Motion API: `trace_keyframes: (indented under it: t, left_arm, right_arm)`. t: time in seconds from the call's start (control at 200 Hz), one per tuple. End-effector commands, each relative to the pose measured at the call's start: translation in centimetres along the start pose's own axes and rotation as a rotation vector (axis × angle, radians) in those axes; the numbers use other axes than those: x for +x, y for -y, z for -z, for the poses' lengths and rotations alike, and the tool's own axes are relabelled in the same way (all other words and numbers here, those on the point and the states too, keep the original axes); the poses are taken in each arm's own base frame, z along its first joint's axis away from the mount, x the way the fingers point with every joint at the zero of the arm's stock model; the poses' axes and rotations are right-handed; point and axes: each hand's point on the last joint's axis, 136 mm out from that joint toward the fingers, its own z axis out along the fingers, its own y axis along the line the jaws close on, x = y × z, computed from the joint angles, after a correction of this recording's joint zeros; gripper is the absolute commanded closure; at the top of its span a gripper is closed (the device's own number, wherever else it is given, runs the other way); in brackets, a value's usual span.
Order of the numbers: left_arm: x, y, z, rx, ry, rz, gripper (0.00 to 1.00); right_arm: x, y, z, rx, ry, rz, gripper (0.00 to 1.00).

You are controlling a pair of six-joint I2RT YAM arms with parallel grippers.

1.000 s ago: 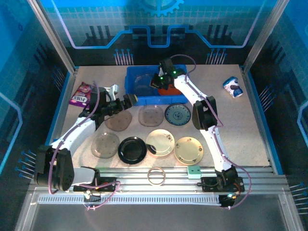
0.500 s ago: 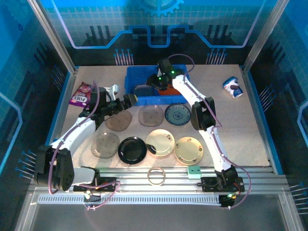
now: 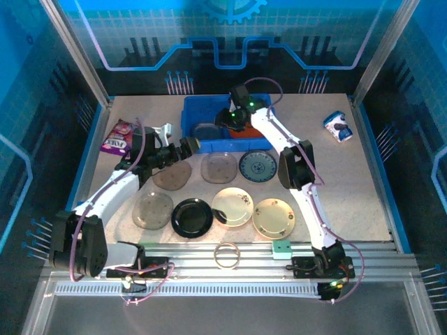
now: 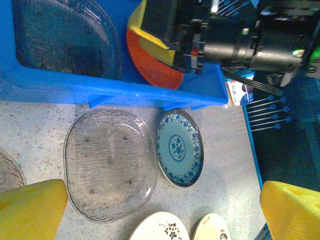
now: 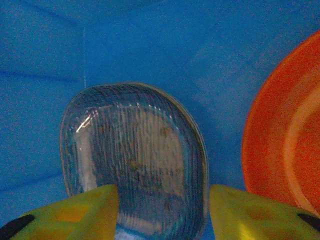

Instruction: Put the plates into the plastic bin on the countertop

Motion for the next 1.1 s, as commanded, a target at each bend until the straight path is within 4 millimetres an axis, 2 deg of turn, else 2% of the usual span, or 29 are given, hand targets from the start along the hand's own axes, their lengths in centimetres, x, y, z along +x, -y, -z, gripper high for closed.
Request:
trace_keyframes:
  t: [0.0,0.03,0.04,0.065,0.125,0.185,0.28,0.465,0.68,0.73,0.8,0.815,0.85,0.971,1.096]
  left_arm:
    - [0.2,1.6,0.3,-0.006,-0.005,-0.073,0.01]
    - [0.4,1.9,0.1,-0.01,-0.012,-0.085,0.01]
    - [0.5,1.9,0.1,-0.01,-0.013,-0.089,0.01]
    - [0.7,2.1,0.0,-0.015,-0.019,-0.099,0.01]
    - [1.3,2.7,-0.2,-0.02,-0.031,-0.127,0.01]
    - [2.1,3.2,-0.5,-0.024,-0.048,-0.151,0.01]
    - [3.5,4.3,-1.2,-0.005,-0.085,-0.18,0.02]
    - [6.4,6.4,-3.1,0.05,-0.175,-0.21,0.07]
    - [8.6,8.3,-4.6,0.101,-0.222,-0.24,0.07]
    - [9.0,8.5,-5.0,0.11,-0.234,-0.241,0.07]
    - [9.6,8.8,-5.6,0.128,-0.257,-0.237,0.07]
    - [9.7,8.9,-5.7,0.134,-0.26,-0.235,0.07]
    - [10.0,9.2,-6.0,0.149,-0.27,-0.232,0.07]
    - [10.6,9.9,-6.8,0.171,-0.296,-0.242,0.07]
    - [10.6,10.4,-7.1,0.177,-0.303,-0.251,0.07]
  right_arm:
    - [-2.6,-3.1,7.4,-0.02,0.126,0.089,0.5]
    - [-2.3,-2.7,8.0,-0.003,0.13,0.098,0.5]
    - [-2.6,-3.1,9.1,-0.01,0.148,0.106,0.5]
    - [-2.5,-3.2,10.2,-0.007,0.163,0.117,0.5]
    - [-1.9,-2.7,12.2,0.009,0.184,0.139,0.5]
    - [-0.9,-2.1,14.3,0.031,0.196,0.162,0.5]
    - [1.6,0.0,17.0,0.074,0.196,0.174,0.5]
    - [8.9,5.6,21.6,0.148,0.149,0.142,0.52]
    - [18.6,14.4,26.3,0.36,0.073,0.037,0.53]
    - [20.9,16.3,27.0,0.397,0.051,0.0,0.53]
    - [23.1,18.0,27.8,0.399,0.041,-0.066,0.53]
    - [24.3,18.8,27.5,0.402,0.02,-0.091,0.53]
    - [25.4,19.5,27.4,0.395,0.005,-0.129,0.53]
    - [29.3,20.8,26.1,0.346,-0.058,-0.237,0.55]
    - [31.5,21.4,24.8,0.323,-0.108,-0.317,0.59]
